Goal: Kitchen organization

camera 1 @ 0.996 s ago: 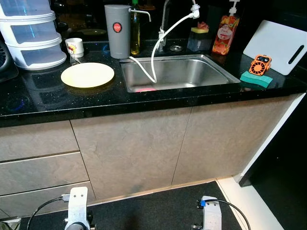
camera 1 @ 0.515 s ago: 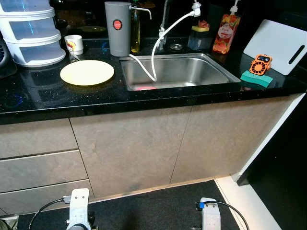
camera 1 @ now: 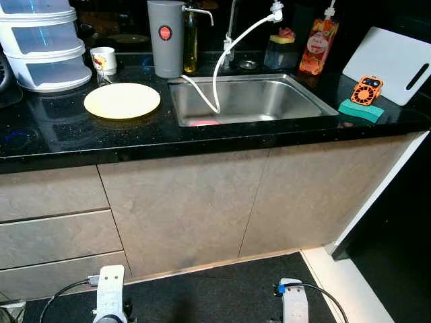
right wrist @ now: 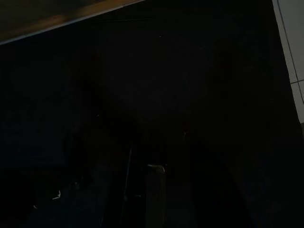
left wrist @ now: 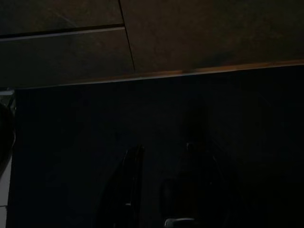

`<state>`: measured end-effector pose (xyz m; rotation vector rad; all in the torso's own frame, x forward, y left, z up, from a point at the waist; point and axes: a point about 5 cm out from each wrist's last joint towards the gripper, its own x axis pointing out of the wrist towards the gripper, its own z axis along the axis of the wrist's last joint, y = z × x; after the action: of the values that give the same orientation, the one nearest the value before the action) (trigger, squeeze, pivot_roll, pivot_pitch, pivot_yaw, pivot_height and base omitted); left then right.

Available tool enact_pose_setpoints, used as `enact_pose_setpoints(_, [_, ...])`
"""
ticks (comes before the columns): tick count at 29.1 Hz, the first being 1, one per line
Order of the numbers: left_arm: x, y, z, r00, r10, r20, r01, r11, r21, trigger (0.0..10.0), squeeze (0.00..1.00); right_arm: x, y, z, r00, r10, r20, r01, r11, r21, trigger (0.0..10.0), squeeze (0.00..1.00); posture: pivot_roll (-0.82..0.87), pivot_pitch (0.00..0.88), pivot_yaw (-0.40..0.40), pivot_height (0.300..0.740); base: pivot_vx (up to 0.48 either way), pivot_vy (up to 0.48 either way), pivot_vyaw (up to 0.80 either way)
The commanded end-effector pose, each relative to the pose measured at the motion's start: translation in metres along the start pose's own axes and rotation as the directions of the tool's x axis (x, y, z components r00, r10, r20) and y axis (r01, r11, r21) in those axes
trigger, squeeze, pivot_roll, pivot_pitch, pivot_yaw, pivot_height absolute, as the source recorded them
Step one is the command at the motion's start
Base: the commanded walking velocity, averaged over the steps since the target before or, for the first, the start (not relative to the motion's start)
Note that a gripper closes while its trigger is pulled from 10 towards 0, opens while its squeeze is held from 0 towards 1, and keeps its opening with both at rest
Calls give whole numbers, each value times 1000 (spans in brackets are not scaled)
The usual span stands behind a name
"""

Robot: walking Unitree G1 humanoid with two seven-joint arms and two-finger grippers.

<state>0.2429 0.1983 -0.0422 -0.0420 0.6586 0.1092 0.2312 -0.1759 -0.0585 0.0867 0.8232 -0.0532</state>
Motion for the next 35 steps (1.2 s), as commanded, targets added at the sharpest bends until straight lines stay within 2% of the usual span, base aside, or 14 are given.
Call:
enact_pose_setpoints(1, [-2, -4, -7, 1000, -8, -15, 8, 1000, -2, 10000, 0, -2, -2, -10, 999, -15, -36, 16, 1000, 22, 10000, 0, 52, 75, -23, 740, 0, 0, 0])
enact_pose_setpoints(11, [-1, -2, -6, 1000, -4, -15, 3, 1000, -3, 10000, 0, -1, 1, -10, 999, -14, -37, 15, 1000, 24, 10000, 0, 56, 43, -13, 740, 0, 0, 0])
enact_pose_setpoints(34, [1, -6, -1, 1000, -2, -12, 2, 1000, -23, 10000, 0, 0, -1, -4, 1000, 0, -29, 0, 1000, 7, 10000, 0, 60, 58, -29, 740, 0, 0, 0])
enact_pose_setpoints(35, [1, -8, 1, 1000, -14, -6, 14, 999, -37, 10000, 1000, 0, 0, -3, 1000, 6, -27, -5, 1000, 13, 10000, 35, 61, 60, -28, 740, 0, 0, 0])
